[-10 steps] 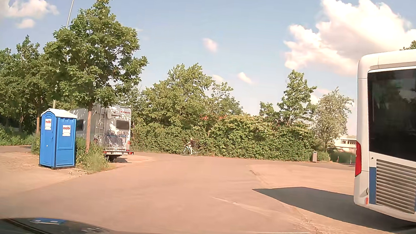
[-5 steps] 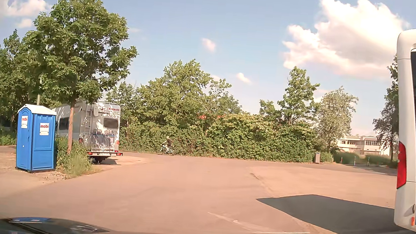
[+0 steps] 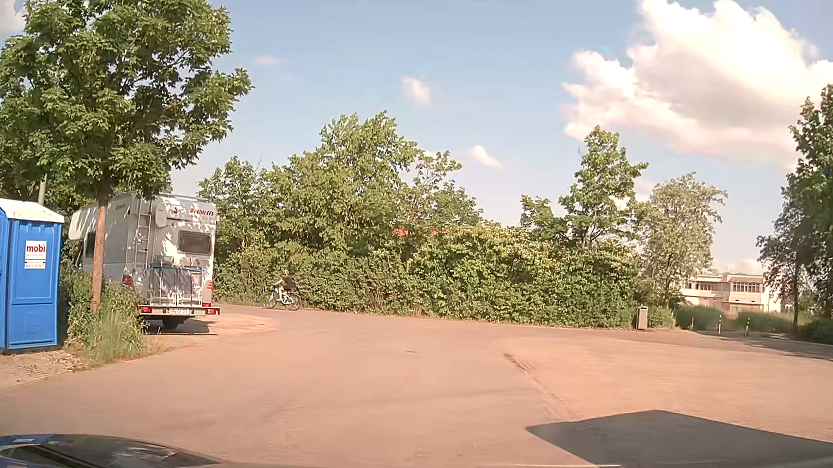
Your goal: Follow the waypoints while adhering to traffic rules and regulations
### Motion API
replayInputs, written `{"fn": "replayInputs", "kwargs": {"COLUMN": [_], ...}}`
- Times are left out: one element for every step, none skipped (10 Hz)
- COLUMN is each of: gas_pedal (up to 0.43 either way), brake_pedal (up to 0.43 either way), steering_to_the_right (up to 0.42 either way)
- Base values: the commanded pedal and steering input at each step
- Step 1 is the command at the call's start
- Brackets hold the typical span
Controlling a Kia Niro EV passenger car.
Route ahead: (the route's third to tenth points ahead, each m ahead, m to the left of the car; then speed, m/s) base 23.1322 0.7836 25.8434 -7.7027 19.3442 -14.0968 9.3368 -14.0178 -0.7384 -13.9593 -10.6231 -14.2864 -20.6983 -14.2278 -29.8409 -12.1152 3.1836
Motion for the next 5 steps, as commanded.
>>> {"fn": "replayInputs", "kwargs": {"gas_pedal": [0.028,0.028,0.028,0.028,0.028], "brake_pedal": [0.012,0.012,0.012,0.012,0.012], "steering_to_the_right": [0.012,0.012,0.012,0.012,0.012]}}
